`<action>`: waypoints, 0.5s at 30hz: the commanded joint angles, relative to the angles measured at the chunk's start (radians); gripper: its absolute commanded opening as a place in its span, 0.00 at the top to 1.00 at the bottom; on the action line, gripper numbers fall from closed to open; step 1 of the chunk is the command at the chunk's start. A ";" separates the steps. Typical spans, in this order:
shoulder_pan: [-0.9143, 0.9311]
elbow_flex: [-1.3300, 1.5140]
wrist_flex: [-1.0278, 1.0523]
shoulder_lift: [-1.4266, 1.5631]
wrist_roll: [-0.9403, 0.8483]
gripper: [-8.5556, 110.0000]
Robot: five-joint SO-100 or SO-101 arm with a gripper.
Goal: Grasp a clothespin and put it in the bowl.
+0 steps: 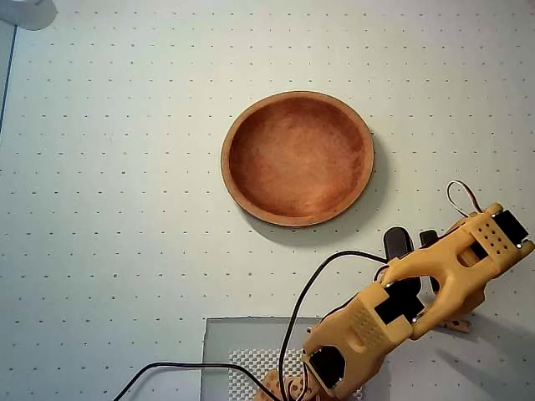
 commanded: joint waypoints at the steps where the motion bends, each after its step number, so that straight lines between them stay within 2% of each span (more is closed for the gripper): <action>1: 0.000 -0.023 0.026 0.023 0.057 0.72; 10: 0.006 -0.026 0.026 0.025 0.264 0.72; 15: 0.002 -0.026 0.018 0.028 0.310 0.72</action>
